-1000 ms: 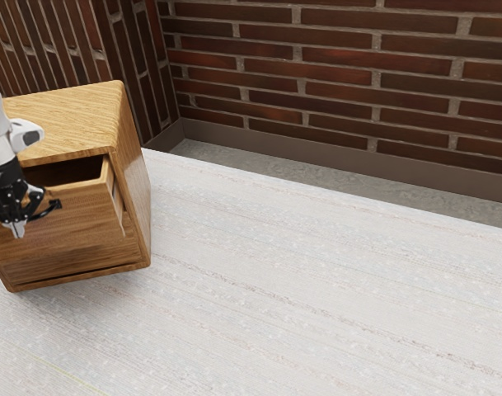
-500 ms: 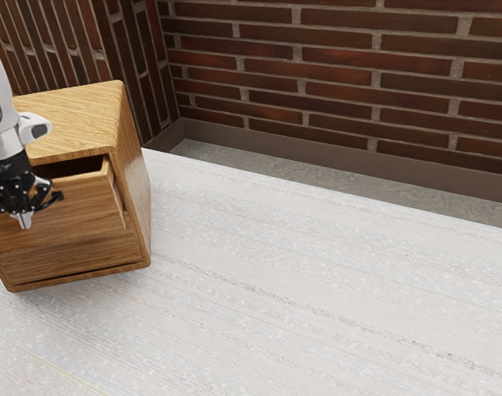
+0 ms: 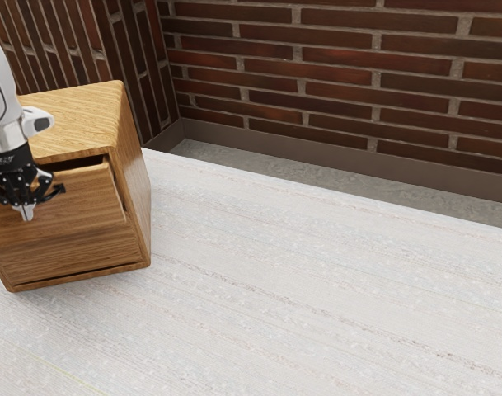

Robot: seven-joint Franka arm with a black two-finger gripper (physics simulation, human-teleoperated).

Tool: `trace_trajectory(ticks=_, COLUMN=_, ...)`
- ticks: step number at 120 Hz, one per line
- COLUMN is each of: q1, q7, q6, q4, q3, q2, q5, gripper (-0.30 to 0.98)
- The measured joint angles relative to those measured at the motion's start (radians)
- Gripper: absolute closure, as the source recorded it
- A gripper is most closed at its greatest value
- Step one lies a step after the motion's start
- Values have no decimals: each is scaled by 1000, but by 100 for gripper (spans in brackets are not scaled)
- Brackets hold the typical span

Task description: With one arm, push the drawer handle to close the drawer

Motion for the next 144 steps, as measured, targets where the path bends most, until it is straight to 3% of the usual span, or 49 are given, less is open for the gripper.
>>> trace_trajectory(ticks=144, q1=35, q7=45, q6=5, q4=111, q3=1, q2=110, q5=2, gripper=79)
